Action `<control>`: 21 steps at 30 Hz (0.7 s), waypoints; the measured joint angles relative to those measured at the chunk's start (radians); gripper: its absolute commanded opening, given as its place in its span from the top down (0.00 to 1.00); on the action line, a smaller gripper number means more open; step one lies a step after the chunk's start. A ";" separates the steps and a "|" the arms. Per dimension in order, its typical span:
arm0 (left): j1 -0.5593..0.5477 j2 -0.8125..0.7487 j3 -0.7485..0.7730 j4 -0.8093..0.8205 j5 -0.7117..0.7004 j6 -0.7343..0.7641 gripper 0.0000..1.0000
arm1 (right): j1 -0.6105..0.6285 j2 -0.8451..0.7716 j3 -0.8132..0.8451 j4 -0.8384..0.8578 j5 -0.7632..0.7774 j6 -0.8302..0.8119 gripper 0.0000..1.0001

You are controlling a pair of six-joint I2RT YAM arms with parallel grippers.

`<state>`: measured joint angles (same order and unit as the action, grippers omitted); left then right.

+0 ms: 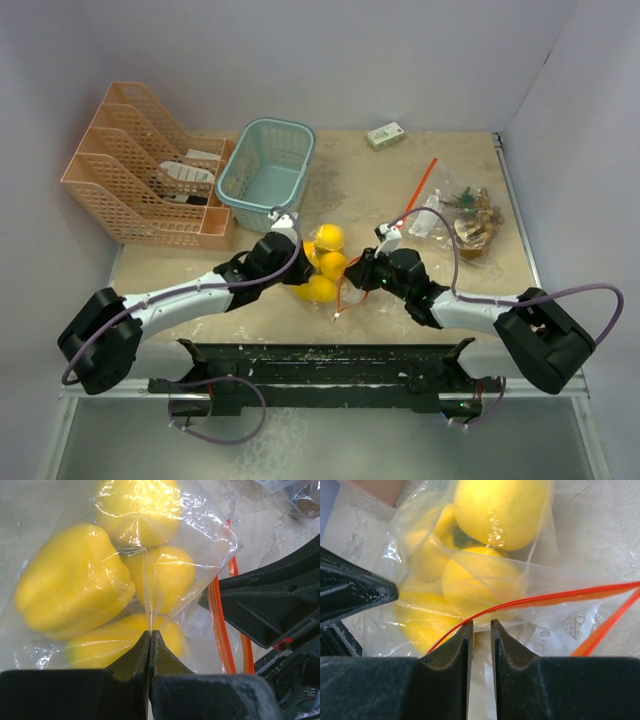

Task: Open the zip-top bag and remove the fake food
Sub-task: Open the zipper of the food storage bag at the center of the board.

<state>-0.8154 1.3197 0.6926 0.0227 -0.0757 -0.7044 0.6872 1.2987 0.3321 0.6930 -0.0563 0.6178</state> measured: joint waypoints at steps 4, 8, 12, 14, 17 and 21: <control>-0.013 -0.072 -0.094 0.029 -0.030 -0.091 1.00 | 0.000 0.009 0.000 0.011 -0.017 0.016 0.84; -0.031 -0.154 -0.143 0.013 -0.081 -0.151 1.00 | 0.000 0.026 0.000 0.014 -0.026 0.030 0.87; -0.044 -0.277 -0.135 -0.017 -0.131 -0.157 1.00 | 0.000 0.055 0.000 0.064 -0.044 0.038 0.87; -0.046 -0.308 -0.118 -0.029 -0.146 -0.156 1.00 | 0.000 0.071 -0.001 0.096 -0.056 0.042 0.87; -0.056 -0.318 -0.105 -0.023 -0.156 -0.140 1.00 | 0.000 0.093 -0.001 0.134 -0.074 0.046 0.87; -0.071 -0.250 -0.105 -0.002 -0.166 -0.130 1.00 | 0.000 0.119 -0.002 0.175 -0.103 0.047 0.85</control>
<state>-0.8864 1.0698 0.5873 0.0204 -0.2413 -0.8345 0.6872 1.4178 0.3305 0.8677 -0.1596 0.6647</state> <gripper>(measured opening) 0.003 0.129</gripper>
